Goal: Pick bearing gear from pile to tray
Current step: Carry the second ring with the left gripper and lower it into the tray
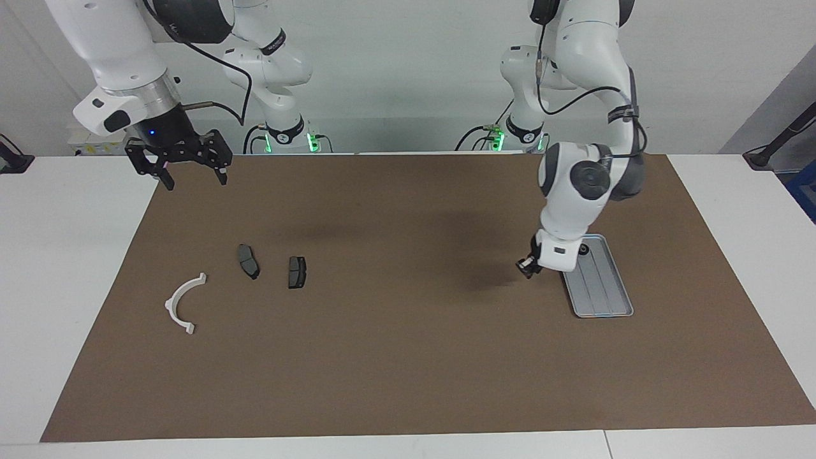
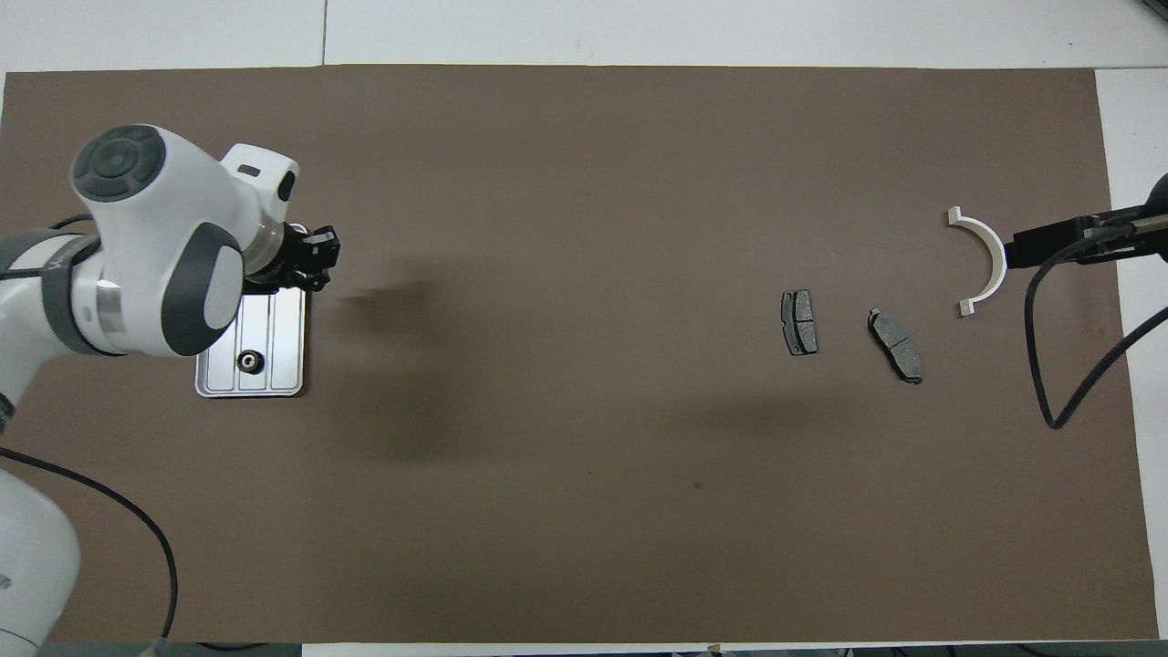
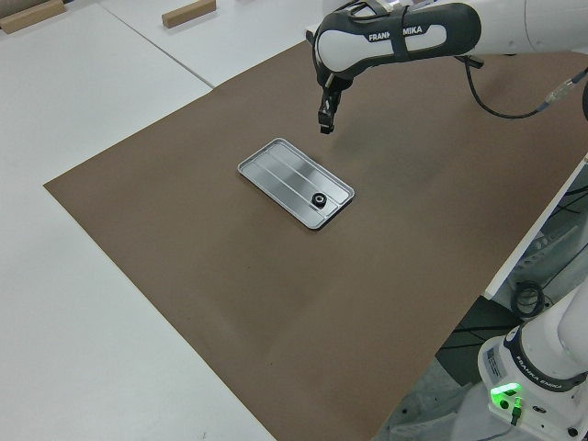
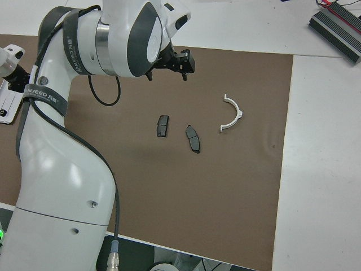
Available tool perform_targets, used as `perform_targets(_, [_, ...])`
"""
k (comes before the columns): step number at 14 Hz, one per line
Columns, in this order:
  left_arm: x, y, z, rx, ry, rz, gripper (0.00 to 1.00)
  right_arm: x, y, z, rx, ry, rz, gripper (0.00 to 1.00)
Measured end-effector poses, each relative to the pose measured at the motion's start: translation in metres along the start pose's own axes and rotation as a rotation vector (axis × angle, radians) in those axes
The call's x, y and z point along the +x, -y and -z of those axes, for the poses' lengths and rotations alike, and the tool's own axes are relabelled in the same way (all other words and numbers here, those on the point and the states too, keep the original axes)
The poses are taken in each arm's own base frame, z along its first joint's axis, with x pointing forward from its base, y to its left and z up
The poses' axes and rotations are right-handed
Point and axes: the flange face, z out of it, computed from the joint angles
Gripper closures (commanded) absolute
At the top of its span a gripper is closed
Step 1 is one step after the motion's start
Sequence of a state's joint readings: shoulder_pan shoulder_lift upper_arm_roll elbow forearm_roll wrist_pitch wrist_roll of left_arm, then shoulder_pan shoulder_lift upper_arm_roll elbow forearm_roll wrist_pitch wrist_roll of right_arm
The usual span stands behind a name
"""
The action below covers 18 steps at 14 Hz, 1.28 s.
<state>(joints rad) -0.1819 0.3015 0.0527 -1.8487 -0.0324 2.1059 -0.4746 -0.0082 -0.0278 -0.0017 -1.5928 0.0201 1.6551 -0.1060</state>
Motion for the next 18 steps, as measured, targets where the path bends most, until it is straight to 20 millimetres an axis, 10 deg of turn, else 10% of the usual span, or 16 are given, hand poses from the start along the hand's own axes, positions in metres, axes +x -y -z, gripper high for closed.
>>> perform_targets(5, [0.03,0.083,-0.014,0.0,0.024,-0.095,0.83,-0.005,0.001,0.011,-0.003,-0.017,0.001,0.0])
perform_targets(18, [0.037,0.079,-0.054,-0.014,-0.03,-0.101,0.79,-0.004,0.002,0.003,-0.002,-0.002,-0.011,0.0])
